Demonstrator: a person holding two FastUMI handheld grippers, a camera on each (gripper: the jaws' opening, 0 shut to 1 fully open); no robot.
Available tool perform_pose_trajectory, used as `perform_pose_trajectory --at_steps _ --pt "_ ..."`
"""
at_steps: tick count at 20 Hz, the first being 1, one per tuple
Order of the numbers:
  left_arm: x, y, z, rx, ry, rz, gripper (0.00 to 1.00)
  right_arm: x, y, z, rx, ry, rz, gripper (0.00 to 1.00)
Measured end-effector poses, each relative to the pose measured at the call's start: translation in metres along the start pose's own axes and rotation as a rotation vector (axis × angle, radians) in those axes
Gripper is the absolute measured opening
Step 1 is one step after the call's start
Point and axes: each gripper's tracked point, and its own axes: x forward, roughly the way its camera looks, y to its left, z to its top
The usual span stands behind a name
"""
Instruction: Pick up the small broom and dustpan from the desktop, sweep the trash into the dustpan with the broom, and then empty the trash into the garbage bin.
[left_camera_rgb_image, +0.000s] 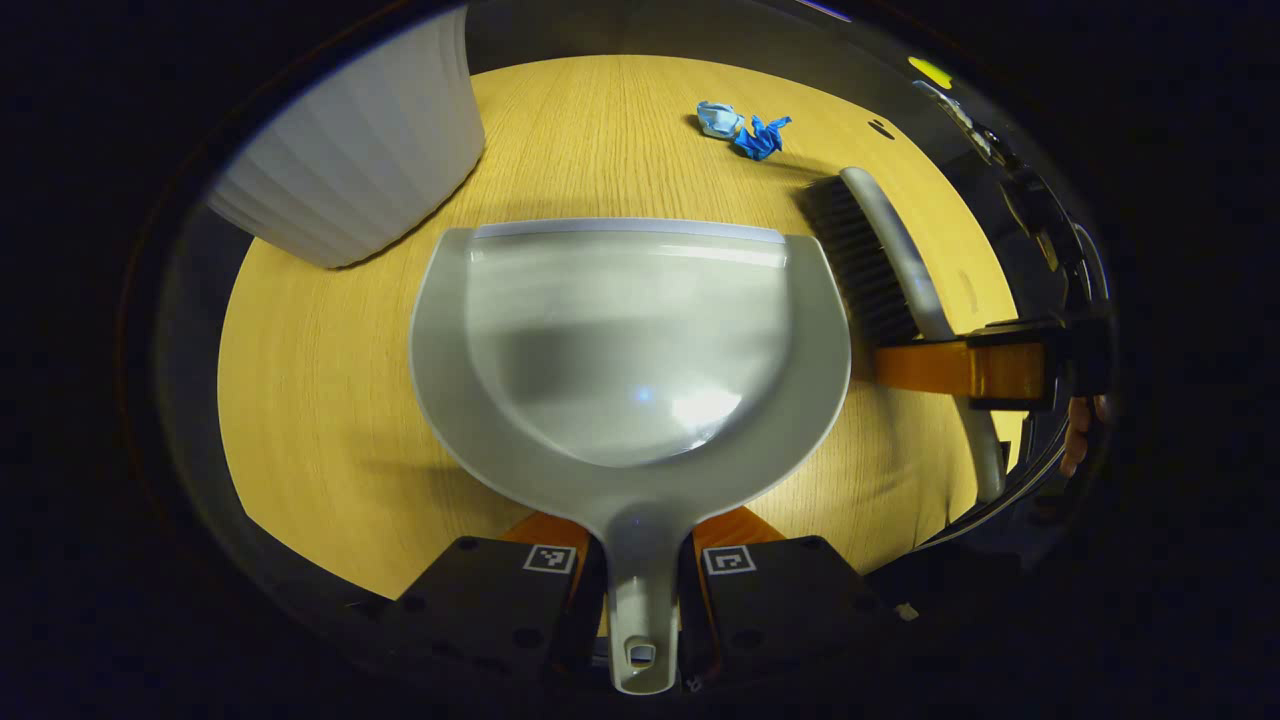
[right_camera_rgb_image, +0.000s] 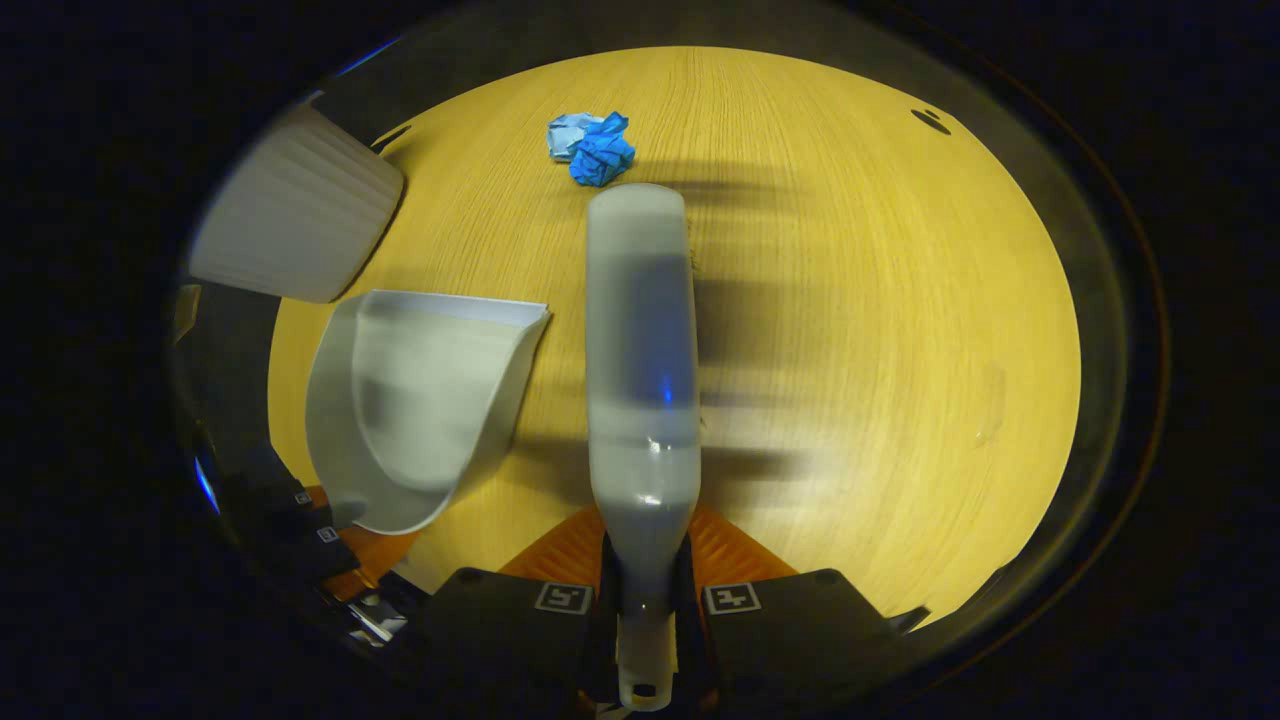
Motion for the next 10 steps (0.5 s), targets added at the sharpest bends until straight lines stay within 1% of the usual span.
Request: perform_pose_trajectory --at_steps 1,2,3,6,7,10 --pt "0.0 0.0 0.0 -0.001 0.001 -0.002 0.3 -0.007 -0.014 0.007 -0.015 -0.005 -0.002 0.31" --pt "0.0 0.0 0.0 -0.001 0.005 -0.002 0.3 -0.018 -0.03 0.025 -0.007 -0.024 0.0 0.22" --pt "0.0 0.0 0.0 0.001 0.008 -0.001 0.3 -0.023 -0.041 0.04 0.003 -0.04 -0.004 0.27" --pt "0.0 0.0 0.002 0.018 0.019 0.003 0.3 -0.035 -0.067 0.085 -0.005 -0.07 -0.03 0.26" --pt "-0.001 0.0 0.005 0.028 0.022 0.005 0.3 -0.038 -0.074 0.098 -0.031 -0.084 -0.046 0.26" --pt "-0.002 -0.004 0.016 0.059 0.03 -0.008 0.3 -0.043 -0.086 0.142 -0.187 -0.112 -0.115 0.26"
